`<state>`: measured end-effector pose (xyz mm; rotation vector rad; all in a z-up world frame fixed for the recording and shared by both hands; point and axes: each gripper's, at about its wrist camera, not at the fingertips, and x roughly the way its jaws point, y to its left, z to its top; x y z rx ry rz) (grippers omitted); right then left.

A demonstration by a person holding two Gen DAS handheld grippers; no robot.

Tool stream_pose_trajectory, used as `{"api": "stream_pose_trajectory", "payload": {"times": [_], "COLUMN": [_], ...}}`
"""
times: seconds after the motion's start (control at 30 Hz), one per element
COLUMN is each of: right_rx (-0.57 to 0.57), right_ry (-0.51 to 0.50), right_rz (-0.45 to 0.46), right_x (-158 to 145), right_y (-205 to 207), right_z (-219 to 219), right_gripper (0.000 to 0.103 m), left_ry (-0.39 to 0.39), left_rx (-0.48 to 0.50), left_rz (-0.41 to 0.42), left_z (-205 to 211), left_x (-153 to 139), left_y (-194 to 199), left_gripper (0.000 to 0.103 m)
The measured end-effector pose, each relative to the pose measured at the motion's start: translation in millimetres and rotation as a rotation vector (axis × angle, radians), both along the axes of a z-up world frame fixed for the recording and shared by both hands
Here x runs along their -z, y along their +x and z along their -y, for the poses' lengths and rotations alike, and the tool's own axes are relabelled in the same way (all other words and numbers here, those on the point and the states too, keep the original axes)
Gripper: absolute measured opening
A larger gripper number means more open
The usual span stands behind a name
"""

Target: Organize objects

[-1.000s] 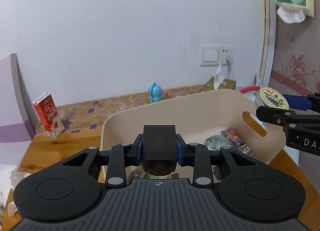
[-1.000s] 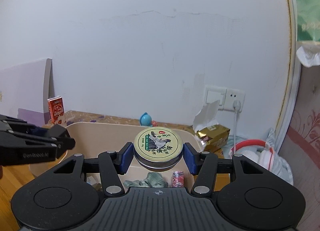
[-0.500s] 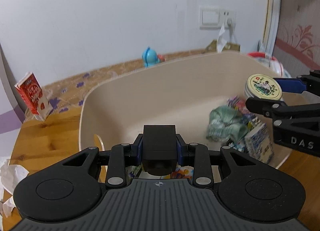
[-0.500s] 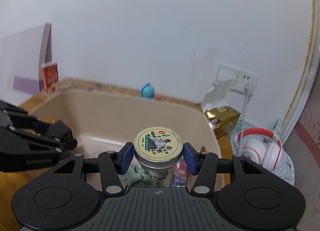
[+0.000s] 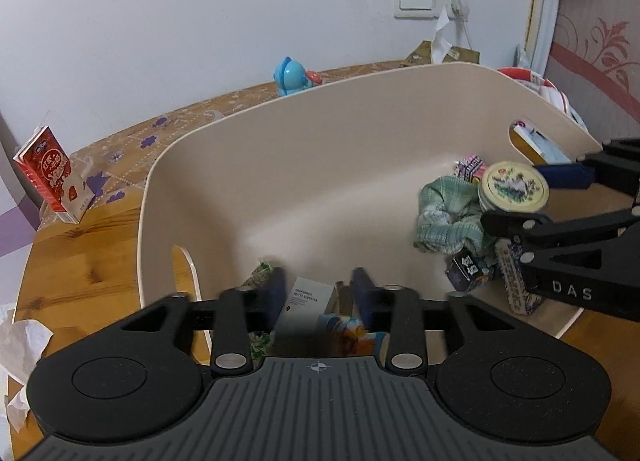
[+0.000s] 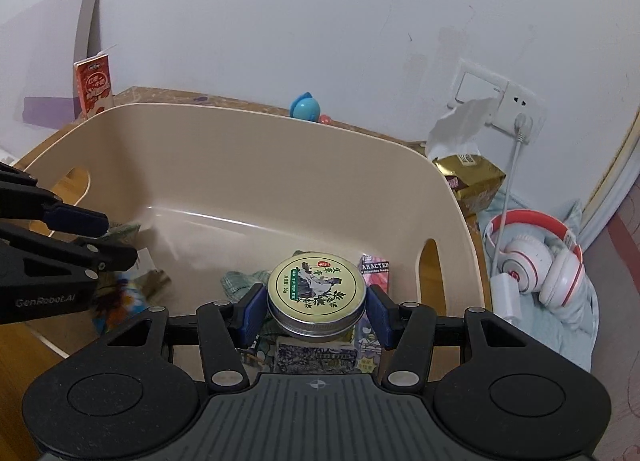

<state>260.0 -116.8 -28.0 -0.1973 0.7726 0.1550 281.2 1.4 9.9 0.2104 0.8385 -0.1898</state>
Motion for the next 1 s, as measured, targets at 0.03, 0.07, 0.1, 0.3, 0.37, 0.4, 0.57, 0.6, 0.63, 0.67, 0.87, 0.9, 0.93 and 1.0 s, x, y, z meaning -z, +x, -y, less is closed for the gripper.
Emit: {"api": "stream_pose_trajectory", "payload": {"times": [0.03, 0.07, 0.1, 0.3, 0.37, 0.4, 0.57, 0.6, 0.63, 0.67, 0.87, 0.9, 0.93, 1.0], "right_rx": [0.003, 0.006, 0.006, 0.021, 0.024, 0.027, 0.052, 0.056, 0.058, 0.06, 0.067, 0.067, 0.064, 0.054], "right_ry": [0.008, 0.008, 0.01, -0.005, 0.003, 0.011, 0.061, 0.068, 0.072, 0.075, 0.101, 0.105, 0.108, 0.125], "right_rz": [-0.004, -0.004, 0.0, 0.06, 0.069, 0.074, 0.112, 0.117, 0.119, 0.12, 0.171, 0.175, 0.179, 0.179], "right_x": [0.3, 0.7, 0.8, -7.9, -11.8, -14.0, -26.8, -29.4, -31.4, -33.8, -50.0, -52.0, -53.6, -57.2], "right_y": [0.3, -0.4, 0.7, -11.2, -14.8, -16.9, -30.8, -34.1, -36.9, -39.8, -67.4, -71.8, -76.1, -83.9], "right_z": [1.4, 1.7, 2.7, 0.5, 2.6, 4.2, 12.8, 14.0, 14.8, 15.3, 16.5, 16.1, 15.6, 15.1], "right_gripper": [0.053, 0.06, 0.06, 0.079, 0.08, 0.081, 0.1, 0.101, 0.103, 0.103, 0.103, 0.103, 0.103, 0.103], "left_ry": [-0.005, -0.012, -0.013, 0.012, -0.003, -0.009, -0.013, -0.016, -0.023, -0.029, -0.071, -0.071, -0.072, -0.082], "left_rx": [-0.001, 0.005, 0.007, -0.02, -0.026, -0.026, -0.03, -0.032, -0.033, -0.033, -0.033, -0.034, -0.037, -0.047], "left_rz": [0.008, 0.016, 0.019, 0.067, 0.071, 0.075, 0.102, 0.108, 0.117, 0.123, 0.158, 0.166, 0.174, 0.196], "left_z": [0.2, 0.3, 1.0, 2.8, 0.9, 0.2, -2.3, -2.9, -4.0, -4.8, -8.4, -8.8, -9.6, -13.1], "left_x": [-1.8, -3.4, -4.6, -11.0, -13.9, -15.7, -23.1, -24.9, -27.1, -29.3, -46.0, -48.4, -51.0, -56.7], "left_y": [-1.0, -2.3, -3.0, -8.5, -10.1, -11.8, -24.1, -27.0, -30.3, -34.1, -60.1, -65.5, -70.3, -80.7], "left_gripper": [0.055, 0.058, 0.059, 0.075, 0.076, 0.076, 0.077, 0.077, 0.077, 0.077, 0.079, 0.08, 0.08, 0.08]}}
